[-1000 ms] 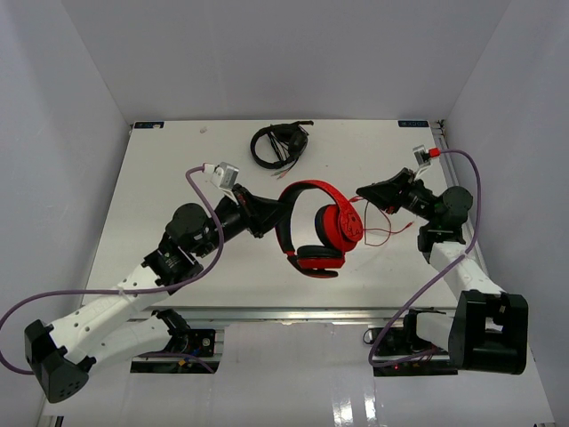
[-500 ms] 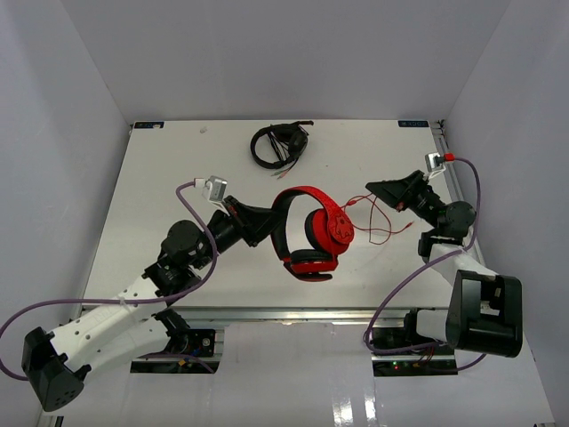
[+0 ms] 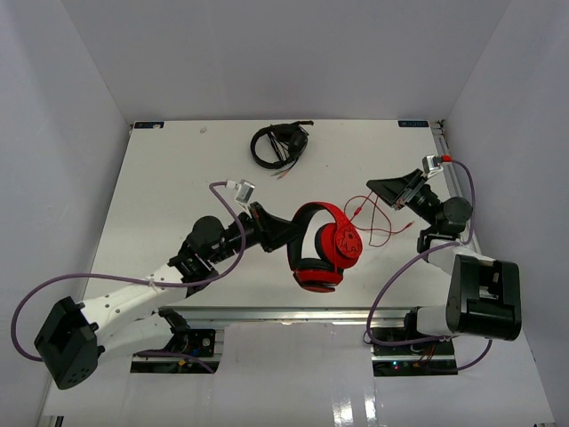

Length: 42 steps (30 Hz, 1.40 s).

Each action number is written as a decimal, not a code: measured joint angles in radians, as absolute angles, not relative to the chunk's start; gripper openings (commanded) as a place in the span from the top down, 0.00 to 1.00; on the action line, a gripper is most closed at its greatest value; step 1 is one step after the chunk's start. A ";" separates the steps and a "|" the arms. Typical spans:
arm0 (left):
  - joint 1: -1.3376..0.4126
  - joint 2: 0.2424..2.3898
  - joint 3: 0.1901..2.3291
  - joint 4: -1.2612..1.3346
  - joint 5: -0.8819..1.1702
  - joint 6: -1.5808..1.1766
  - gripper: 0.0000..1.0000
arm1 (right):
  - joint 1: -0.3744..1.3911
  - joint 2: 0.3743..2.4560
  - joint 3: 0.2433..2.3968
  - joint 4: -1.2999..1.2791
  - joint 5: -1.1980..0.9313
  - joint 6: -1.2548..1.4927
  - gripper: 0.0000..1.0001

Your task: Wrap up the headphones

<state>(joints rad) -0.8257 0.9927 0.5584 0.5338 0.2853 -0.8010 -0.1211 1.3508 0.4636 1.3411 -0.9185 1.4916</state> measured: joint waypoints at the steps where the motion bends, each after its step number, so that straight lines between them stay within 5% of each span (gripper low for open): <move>1: -0.826 1.020 0.566 0.540 0.319 -0.807 1.00 | -0.122 1.359 0.467 1.341 -0.919 1.493 0.90; 11: -0.820 1.104 0.602 0.534 0.525 -0.841 1.00 | -0.125 1.400 0.484 1.352 -0.922 1.527 0.85; 28: -0.829 1.033 0.625 0.508 0.575 -0.814 1.00 | -0.138 1.455 0.495 1.330 -0.885 1.553 0.41; 31: -0.829 1.027 0.637 0.473 0.557 -0.809 1.00 | -0.138 1.455 0.495 1.330 -0.895 1.545 0.42; 36: -0.828 0.999 0.651 0.421 0.523 -0.808 1.00 | -0.138 1.452 0.495 1.330 -0.939 1.522 0.59; 42: -0.828 0.976 0.690 0.374 0.482 -0.811 1.00 | -0.138 1.442 0.495 1.328 -1.009 1.494 0.62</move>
